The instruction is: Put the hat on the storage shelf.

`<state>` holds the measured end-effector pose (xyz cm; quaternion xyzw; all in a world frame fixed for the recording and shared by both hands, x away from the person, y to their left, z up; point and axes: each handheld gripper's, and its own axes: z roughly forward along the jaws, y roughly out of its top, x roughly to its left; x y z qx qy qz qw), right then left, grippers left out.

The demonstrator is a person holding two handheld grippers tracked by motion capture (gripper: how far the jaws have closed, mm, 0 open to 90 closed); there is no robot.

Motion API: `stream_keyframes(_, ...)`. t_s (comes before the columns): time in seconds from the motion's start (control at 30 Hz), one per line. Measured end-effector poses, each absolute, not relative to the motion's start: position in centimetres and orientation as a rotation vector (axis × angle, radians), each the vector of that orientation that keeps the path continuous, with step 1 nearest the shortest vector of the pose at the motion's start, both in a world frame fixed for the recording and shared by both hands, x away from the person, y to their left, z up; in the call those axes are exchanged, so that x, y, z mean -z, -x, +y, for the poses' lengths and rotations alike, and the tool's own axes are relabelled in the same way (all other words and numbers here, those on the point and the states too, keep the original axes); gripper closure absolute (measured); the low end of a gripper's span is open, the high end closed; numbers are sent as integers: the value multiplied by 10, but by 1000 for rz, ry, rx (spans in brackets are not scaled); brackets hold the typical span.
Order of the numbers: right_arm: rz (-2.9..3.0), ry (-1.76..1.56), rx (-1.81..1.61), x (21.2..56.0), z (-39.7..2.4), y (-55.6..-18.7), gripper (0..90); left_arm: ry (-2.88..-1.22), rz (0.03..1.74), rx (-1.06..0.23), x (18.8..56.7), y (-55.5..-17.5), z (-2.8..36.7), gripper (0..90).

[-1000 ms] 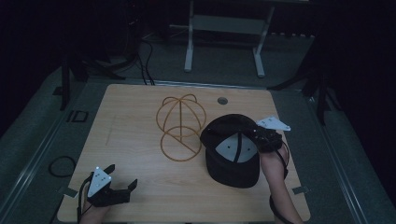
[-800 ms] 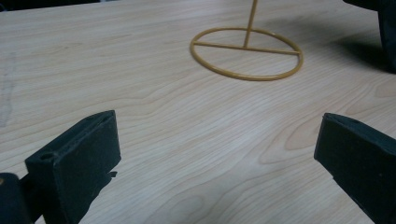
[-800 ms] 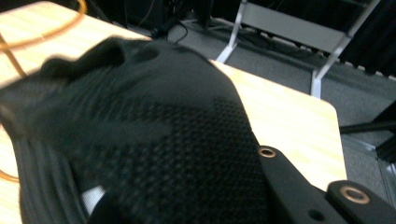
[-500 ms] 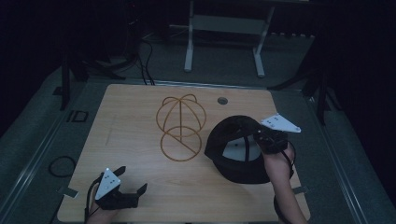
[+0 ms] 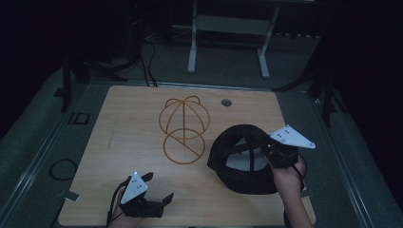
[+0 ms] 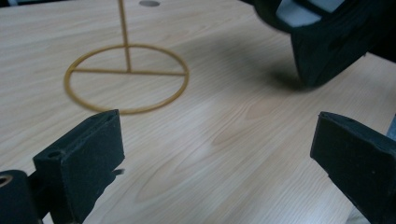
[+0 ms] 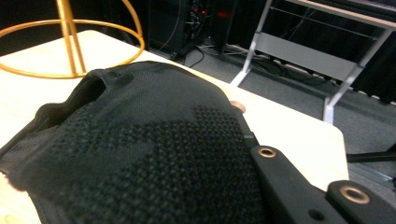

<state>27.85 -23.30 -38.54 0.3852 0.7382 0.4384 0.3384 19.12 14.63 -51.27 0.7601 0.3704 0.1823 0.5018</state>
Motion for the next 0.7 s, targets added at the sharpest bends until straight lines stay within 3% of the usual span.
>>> stream_keyframes(0.7,1992,-913,-1207,395,-204,-262,888,-1852,763,-471,474,-213,82,62)
